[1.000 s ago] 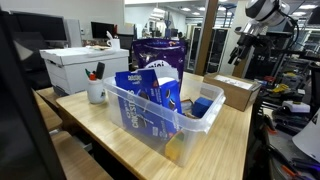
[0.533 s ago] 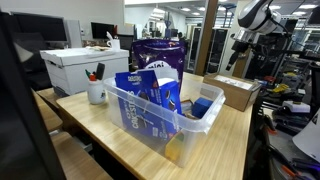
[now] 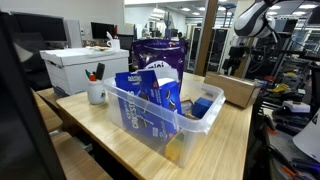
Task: Close the cardboard box and position it nicely on the table top
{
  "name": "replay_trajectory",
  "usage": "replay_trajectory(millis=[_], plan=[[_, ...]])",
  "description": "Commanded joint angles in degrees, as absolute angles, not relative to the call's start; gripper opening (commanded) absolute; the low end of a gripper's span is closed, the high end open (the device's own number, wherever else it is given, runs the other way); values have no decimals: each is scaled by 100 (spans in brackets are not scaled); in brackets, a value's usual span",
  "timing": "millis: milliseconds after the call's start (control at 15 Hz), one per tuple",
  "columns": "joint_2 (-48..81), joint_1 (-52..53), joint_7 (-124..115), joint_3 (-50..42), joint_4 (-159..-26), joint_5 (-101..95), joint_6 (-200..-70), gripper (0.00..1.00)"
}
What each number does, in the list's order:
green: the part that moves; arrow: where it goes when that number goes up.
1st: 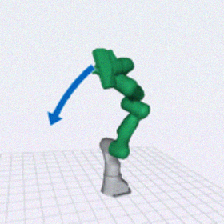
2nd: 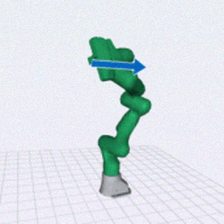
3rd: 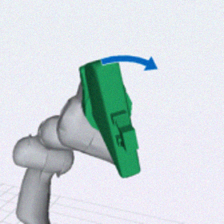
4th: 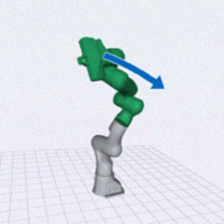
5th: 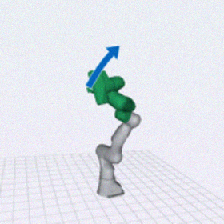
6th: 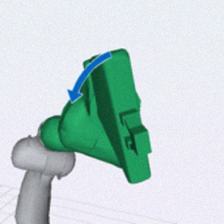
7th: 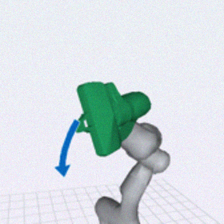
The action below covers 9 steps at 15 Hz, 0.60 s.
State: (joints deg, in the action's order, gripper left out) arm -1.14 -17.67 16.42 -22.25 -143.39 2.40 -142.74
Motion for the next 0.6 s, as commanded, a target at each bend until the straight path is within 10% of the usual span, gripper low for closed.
replay_trajectory(millis=[0,533], plan=[[-21,-1825,367,-2076,-14209,-146,-13730,45],[50,-1759,-705,-1900,-13833,430,-12280,3]])
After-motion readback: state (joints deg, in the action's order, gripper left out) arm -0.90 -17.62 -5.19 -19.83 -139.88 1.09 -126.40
